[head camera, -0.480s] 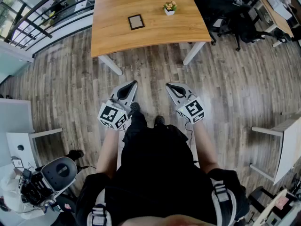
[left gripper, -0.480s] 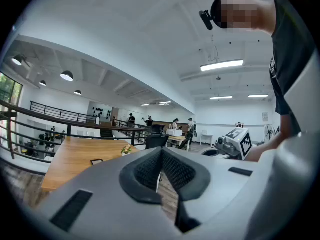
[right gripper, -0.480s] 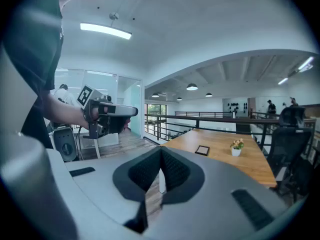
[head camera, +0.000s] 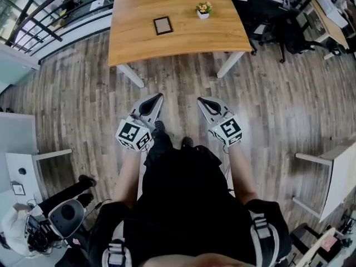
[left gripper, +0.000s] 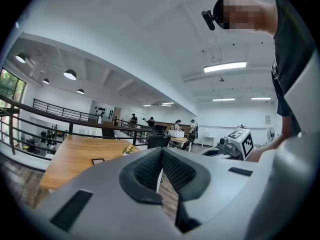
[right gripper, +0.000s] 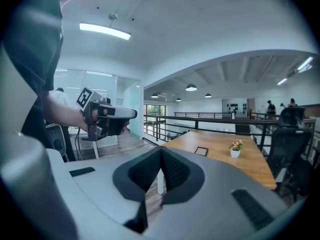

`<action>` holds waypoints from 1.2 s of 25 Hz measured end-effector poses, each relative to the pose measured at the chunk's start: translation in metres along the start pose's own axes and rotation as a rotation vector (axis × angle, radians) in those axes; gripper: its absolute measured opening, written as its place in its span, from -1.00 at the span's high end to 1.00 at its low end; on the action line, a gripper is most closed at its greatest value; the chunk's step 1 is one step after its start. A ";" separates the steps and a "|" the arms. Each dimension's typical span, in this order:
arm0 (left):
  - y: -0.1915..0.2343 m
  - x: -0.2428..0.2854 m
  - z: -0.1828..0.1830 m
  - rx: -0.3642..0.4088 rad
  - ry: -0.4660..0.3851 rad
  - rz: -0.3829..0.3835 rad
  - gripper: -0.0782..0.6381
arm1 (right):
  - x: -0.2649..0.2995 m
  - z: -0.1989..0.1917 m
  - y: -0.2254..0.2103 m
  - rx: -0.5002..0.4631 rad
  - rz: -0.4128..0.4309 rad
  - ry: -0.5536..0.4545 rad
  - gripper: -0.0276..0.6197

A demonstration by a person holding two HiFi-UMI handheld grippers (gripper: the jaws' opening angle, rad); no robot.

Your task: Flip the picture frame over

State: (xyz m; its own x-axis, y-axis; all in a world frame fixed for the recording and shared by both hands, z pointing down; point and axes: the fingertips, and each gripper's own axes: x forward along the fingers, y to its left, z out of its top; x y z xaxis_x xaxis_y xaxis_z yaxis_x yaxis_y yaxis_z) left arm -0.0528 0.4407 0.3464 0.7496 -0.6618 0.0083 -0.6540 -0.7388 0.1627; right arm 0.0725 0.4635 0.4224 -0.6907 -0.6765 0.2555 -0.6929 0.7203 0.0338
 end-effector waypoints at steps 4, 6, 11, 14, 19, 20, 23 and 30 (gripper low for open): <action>0.001 -0.003 -0.003 0.022 0.006 0.012 0.73 | 0.004 0.002 -0.003 -0.004 0.009 -0.012 0.89; 0.003 -0.005 -0.004 0.027 0.009 0.020 0.73 | 0.007 0.003 -0.004 -0.006 0.011 -0.016 0.89; 0.014 -0.011 -0.005 0.029 0.018 0.050 0.73 | 0.016 0.007 -0.012 0.026 -0.003 -0.021 0.89; 0.029 -0.011 -0.007 0.020 0.026 0.058 0.73 | 0.027 0.006 -0.016 0.030 -0.005 -0.016 0.89; 0.059 0.003 -0.008 0.012 0.027 0.046 0.73 | 0.054 0.007 -0.026 0.040 -0.012 0.008 0.89; 0.066 0.007 -0.007 0.009 0.026 0.042 0.73 | 0.061 0.008 -0.029 0.037 -0.010 0.012 0.89; 0.090 0.020 -0.006 -0.003 0.027 0.028 0.73 | 0.085 0.013 -0.038 0.028 -0.015 0.024 0.89; 0.155 0.044 0.009 -0.013 0.019 0.010 0.73 | 0.141 0.030 -0.063 0.012 -0.030 0.034 0.89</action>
State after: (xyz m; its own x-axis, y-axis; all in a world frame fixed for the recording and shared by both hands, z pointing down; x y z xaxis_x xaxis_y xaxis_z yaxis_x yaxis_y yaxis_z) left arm -0.1221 0.2965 0.3635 0.7447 -0.6668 0.0284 -0.6604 -0.7302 0.1752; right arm 0.0123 0.3180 0.4271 -0.6620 -0.6921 0.2875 -0.7159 0.6975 0.0306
